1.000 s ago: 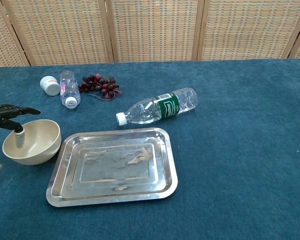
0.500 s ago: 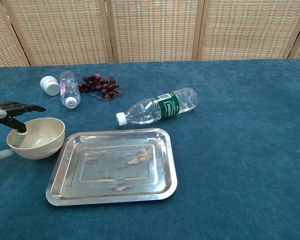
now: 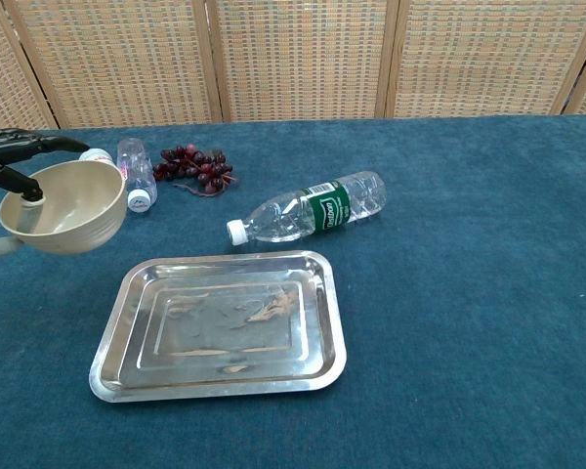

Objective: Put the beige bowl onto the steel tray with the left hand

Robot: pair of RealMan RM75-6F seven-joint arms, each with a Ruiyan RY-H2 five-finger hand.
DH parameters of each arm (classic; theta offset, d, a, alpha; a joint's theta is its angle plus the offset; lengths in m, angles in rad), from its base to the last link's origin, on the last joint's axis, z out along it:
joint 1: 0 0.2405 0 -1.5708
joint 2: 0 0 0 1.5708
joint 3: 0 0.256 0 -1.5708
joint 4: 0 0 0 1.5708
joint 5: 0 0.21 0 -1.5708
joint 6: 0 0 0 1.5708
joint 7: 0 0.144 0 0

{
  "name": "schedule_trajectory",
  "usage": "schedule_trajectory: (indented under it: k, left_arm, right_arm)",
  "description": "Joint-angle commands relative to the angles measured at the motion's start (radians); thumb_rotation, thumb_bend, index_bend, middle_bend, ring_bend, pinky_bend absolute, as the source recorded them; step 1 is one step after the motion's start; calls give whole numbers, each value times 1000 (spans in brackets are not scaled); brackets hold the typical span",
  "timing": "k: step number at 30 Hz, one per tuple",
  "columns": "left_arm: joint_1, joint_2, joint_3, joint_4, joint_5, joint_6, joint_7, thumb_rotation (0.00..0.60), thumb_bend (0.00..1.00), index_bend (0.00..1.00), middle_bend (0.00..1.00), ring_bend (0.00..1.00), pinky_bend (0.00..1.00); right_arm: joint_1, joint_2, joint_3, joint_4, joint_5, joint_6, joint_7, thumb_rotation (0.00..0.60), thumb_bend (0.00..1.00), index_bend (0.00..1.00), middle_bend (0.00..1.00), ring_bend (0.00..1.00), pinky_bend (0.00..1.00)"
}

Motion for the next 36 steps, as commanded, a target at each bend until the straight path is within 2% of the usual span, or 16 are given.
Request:
schedule_trajectory:
  k: [1, 5, 12, 23, 24, 26, 28, 30, 31, 33, 36]
  left_arm:
    - [-37, 13, -1, -57, 46, -7, 52, 600, 426, 624, 0, 0, 0]
    - [-89, -24, 15, -73, 93, -75, 103, 600, 427, 633, 0, 0, 0]
    - [-163, -132, 23, -18, 141, -146, 139, 600, 427, 639, 0, 0, 0]
    - [-224, -225, 38, 21, 138, -215, 138, 600, 427, 635, 0, 0, 0]
    - [-227, -225, 38, 17, 126, -235, 160, 600, 428, 611, 0, 0, 0]
    - [-226, -216, 36, 0, 110, -250, 195, 600, 399, 468, 0, 0, 0]
    - [-224, -203, 34, -20, 95, -254, 210, 600, 266, 196, 0, 0, 0]
    - [-221, -185, 31, -42, 81, -245, 216, 600, 154, 46, 0, 0, 0]
    - [-219, -175, 30, -51, 76, -238, 216, 600, 96, 8, 0, 0, 0]
    - [-214, -147, 28, -74, 66, -220, 211, 600, 23, 0, 0, 0, 0]
    - [-197, -89, 21, -122, 43, -181, 202, 600, 0, 0, 0, 0, 0]
  right_arm:
    - [1, -2, 1, 2, 5, -2, -2, 600, 0, 0, 0, 0, 0]
    - [5, -5, 3, 6, 14, -7, -8, 600, 0, 0, 0, 0, 0]
    - [8, -11, 8, 15, 38, -12, -18, 600, 0, 0, 0, 0, 0]
    - [16, -24, 13, 34, 70, -25, -37, 600, 0, 0, 0, 0, 0]
    - [17, -24, 14, 33, 70, -25, -38, 600, 0, 0, 0, 0, 0]
    - [16, -25, 11, 33, 68, -24, -40, 600, 0, 0, 0, 0, 0]
    - [16, -25, 11, 32, 66, -23, -39, 600, 0, 0, 0, 0, 0]
    - [15, -23, 11, 29, 64, -20, -36, 600, 0, 0, 0, 0, 0]
    - [14, -22, 11, 28, 62, -19, -34, 600, 0, 0, 0, 0, 0]
    - [13, -20, 9, 24, 56, -15, -31, 600, 0, 0, 0, 0, 0]
    - [10, -14, 6, 17, 44, -10, -23, 600, 0, 0, 0, 0, 0]
